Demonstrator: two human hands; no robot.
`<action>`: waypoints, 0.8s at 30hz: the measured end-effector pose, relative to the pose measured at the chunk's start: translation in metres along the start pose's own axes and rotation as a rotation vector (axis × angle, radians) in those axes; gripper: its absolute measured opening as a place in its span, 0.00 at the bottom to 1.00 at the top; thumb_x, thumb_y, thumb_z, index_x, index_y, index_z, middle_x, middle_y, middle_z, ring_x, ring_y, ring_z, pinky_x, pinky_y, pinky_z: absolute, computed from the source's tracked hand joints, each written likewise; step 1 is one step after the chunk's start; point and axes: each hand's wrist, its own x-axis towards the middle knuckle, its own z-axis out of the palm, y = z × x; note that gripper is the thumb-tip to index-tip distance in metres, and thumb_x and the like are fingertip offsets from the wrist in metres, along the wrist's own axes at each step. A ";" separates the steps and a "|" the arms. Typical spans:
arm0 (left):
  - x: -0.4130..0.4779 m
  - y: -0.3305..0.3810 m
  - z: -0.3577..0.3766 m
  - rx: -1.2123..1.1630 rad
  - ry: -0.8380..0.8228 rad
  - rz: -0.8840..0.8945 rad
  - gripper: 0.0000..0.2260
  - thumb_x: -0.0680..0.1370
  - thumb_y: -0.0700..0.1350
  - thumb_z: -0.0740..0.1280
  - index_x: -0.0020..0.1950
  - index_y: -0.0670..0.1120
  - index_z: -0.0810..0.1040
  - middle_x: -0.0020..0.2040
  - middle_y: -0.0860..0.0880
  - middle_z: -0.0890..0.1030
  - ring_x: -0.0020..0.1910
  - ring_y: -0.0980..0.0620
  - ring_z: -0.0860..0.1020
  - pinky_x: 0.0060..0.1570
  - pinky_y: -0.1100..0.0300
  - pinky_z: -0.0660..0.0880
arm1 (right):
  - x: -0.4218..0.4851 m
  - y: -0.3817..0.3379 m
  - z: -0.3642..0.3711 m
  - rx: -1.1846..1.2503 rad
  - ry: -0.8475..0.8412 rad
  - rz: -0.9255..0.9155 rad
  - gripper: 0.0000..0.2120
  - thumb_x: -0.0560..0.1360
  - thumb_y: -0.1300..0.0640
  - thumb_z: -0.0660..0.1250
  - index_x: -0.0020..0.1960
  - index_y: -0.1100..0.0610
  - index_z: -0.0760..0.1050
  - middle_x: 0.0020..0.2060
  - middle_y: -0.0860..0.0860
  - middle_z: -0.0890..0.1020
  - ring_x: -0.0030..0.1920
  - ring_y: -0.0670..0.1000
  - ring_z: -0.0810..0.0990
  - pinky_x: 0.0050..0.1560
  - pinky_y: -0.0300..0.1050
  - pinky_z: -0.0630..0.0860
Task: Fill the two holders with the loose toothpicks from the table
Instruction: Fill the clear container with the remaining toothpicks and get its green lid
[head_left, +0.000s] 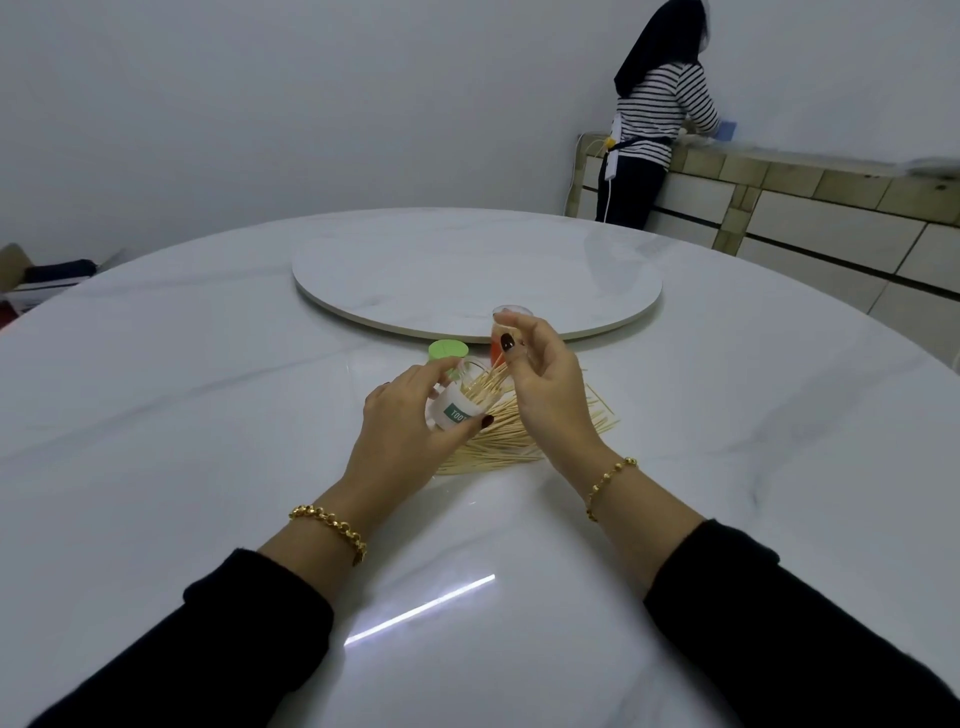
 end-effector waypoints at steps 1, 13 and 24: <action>0.000 0.000 0.000 0.001 -0.001 -0.001 0.30 0.66 0.65 0.66 0.64 0.52 0.73 0.51 0.54 0.79 0.48 0.56 0.76 0.55 0.44 0.74 | 0.000 0.000 0.000 -0.013 0.011 -0.008 0.15 0.79 0.66 0.58 0.61 0.54 0.75 0.62 0.47 0.76 0.62 0.36 0.73 0.58 0.31 0.71; 0.000 0.000 0.000 0.013 -0.023 -0.006 0.30 0.66 0.66 0.65 0.64 0.52 0.73 0.51 0.55 0.78 0.49 0.56 0.76 0.54 0.45 0.74 | -0.009 -0.002 0.011 0.177 -0.057 0.154 0.19 0.84 0.52 0.48 0.64 0.59 0.73 0.57 0.54 0.81 0.52 0.40 0.80 0.46 0.28 0.73; 0.001 0.000 -0.005 -0.044 0.062 -0.021 0.30 0.66 0.65 0.66 0.63 0.51 0.75 0.50 0.54 0.78 0.46 0.58 0.75 0.48 0.66 0.71 | -0.018 0.007 0.010 -0.455 -0.203 -0.324 0.25 0.78 0.51 0.47 0.72 0.55 0.67 0.69 0.49 0.71 0.73 0.45 0.62 0.72 0.55 0.60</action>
